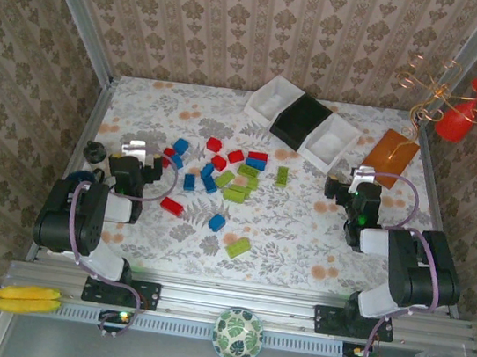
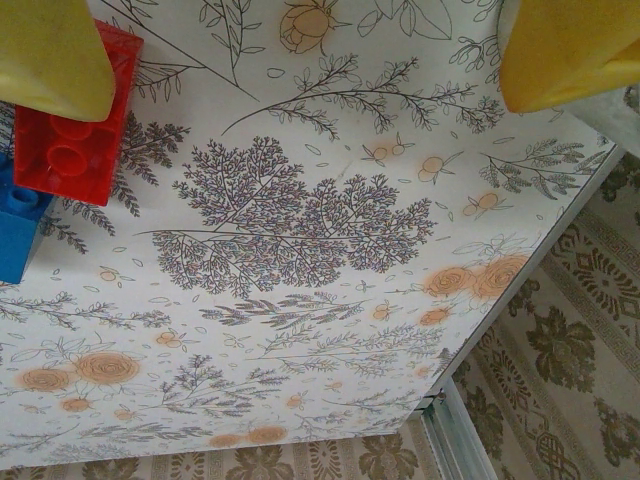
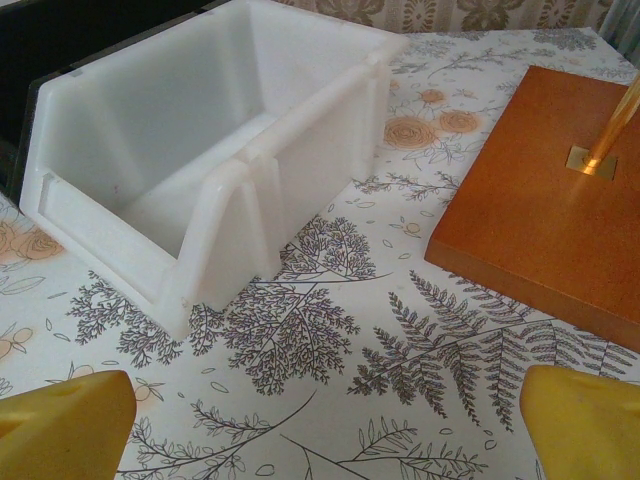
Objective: Sort the legos into containers by color
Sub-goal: Rotate the container at the top-center of the table.
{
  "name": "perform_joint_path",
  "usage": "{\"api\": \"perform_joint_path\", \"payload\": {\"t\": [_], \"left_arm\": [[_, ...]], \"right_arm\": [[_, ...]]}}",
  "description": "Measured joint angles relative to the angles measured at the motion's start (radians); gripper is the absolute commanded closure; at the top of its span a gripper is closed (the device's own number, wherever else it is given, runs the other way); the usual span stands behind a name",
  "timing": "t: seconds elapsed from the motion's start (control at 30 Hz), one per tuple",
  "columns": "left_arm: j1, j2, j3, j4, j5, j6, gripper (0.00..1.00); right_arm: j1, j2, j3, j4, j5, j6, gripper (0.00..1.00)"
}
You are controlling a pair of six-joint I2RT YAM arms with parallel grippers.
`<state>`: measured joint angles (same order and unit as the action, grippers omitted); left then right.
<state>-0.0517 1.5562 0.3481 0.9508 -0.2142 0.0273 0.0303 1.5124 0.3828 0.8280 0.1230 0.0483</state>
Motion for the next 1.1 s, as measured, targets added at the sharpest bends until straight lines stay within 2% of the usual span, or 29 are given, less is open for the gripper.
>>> {"api": "perform_joint_path", "payload": {"t": [0.23, 0.33, 0.47, 0.57, 0.63, 0.7, 0.8, 0.9, 0.97, 1.1], "left_arm": [[-0.001, -0.005, 0.0, -0.001, -0.011, 0.0, 0.0], [-0.024, -0.044, 0.0, -0.021, -0.05, 0.007, 0.0], [-0.095, -0.217, 0.048, -0.203, -0.099, 0.023, 0.0], [-0.103, -0.347, 0.13, -0.328, -0.063, -0.032, 0.0], [-0.105, -0.397, 0.166, -0.364, -0.014, -0.078, 0.0], [-0.127, -0.413, 0.19, -0.39, 0.037, -0.132, 0.0], [-0.196, -0.388, 0.215, -0.433, 0.098, -0.187, 0.0], [-0.269, -0.35, 0.238, -0.484, 0.127, -0.209, 0.0], [-0.3, -0.343, 0.245, -0.519, 0.13, -0.222, 0.0], [-0.316, -0.348, 0.246, -0.558, 0.129, -0.246, 0.0]], "right_arm": [[0.003, -0.001, 0.002, -0.004, 0.015, 0.0, 0.0], [0.017, -0.049, 0.022, -0.089, 0.065, 0.004, 0.0], [0.034, -0.237, 0.082, -0.288, 0.12, 0.075, 0.02], [0.069, -0.346, 0.134, -0.37, 0.153, 0.156, 0.04], [0.146, -0.352, 0.187, -0.422, 0.193, 0.194, 0.04], [0.238, -0.29, 0.274, -0.478, 0.222, 0.219, 0.04], [0.305, -0.103, 0.467, -0.57, 0.235, 0.246, 0.04], [0.309, 0.113, 0.687, -0.668, 0.247, 0.279, 0.06], [0.304, 0.241, 0.819, -0.73, 0.254, 0.306, 0.11], [0.281, 0.427, 1.006, -0.858, 0.262, 0.365, 0.18]]}}
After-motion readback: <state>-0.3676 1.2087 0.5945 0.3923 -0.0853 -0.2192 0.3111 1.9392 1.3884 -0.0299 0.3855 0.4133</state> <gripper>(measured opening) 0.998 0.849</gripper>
